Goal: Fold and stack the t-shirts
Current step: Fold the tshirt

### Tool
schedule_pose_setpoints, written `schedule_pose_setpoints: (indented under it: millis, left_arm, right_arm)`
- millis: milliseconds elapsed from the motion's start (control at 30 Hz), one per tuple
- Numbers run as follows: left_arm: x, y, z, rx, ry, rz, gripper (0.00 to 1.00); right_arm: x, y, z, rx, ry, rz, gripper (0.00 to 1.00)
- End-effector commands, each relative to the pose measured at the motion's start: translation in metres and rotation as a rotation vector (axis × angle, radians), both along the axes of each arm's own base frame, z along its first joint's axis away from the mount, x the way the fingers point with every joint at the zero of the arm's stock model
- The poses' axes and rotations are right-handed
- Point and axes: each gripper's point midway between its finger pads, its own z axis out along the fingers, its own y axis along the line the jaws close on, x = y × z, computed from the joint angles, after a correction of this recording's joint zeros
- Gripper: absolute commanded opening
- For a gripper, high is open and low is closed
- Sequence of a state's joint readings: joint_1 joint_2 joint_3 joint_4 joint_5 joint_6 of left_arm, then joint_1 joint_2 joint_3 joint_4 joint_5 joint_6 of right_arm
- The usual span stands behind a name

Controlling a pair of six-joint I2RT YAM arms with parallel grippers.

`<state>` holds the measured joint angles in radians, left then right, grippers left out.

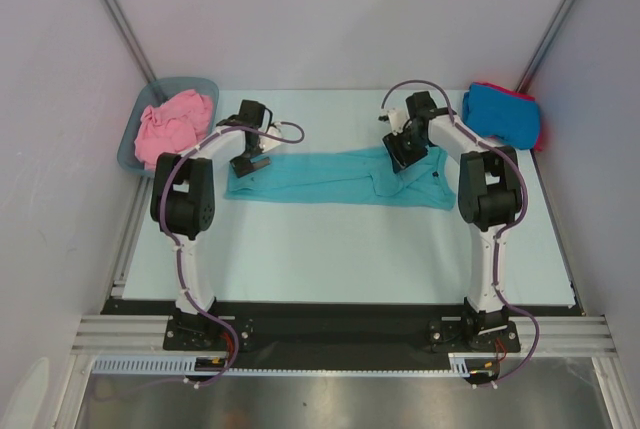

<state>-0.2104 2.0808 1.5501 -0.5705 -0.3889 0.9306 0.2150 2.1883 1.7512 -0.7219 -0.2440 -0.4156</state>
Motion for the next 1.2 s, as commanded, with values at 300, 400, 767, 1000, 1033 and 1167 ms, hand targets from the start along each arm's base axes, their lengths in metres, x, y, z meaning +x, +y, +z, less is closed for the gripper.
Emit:
schedule_pose_setpoints:
  millis: [300,400,767,1000,1033,1167]
  left_arm:
    - [0.009,-0.015,0.012,-0.057,-0.063,0.014,1.00]
    - [0.010,-0.015,0.012,-0.058,-0.063,0.015,1.00]
    - [0.008,-0.015,0.009,-0.055,-0.059,0.012,1.00]
    - [0.011,-0.014,0.007,-0.045,-0.052,-0.001,1.00]
    - [0.011,-0.014,0.007,-0.042,-0.052,-0.002,1.00]
    - [0.018,-0.014,0.013,-0.025,-0.062,-0.018,1.00]
  right_arm:
    - [0.008,0.000,0.003,-0.011,-0.040,-0.038,0.15]
    - [0.009,0.000,0.012,-0.016,-0.060,-0.040,0.08]
    - [-0.021,-0.015,0.057,-0.055,-0.095,-0.020,0.00]
    - [-0.068,-0.032,0.055,-0.107,-0.058,0.016,0.00]
    - [-0.075,-0.036,0.048,-0.115,-0.043,0.017,0.00]
    - [-0.111,-0.059,0.009,-0.178,0.040,0.033,0.00]
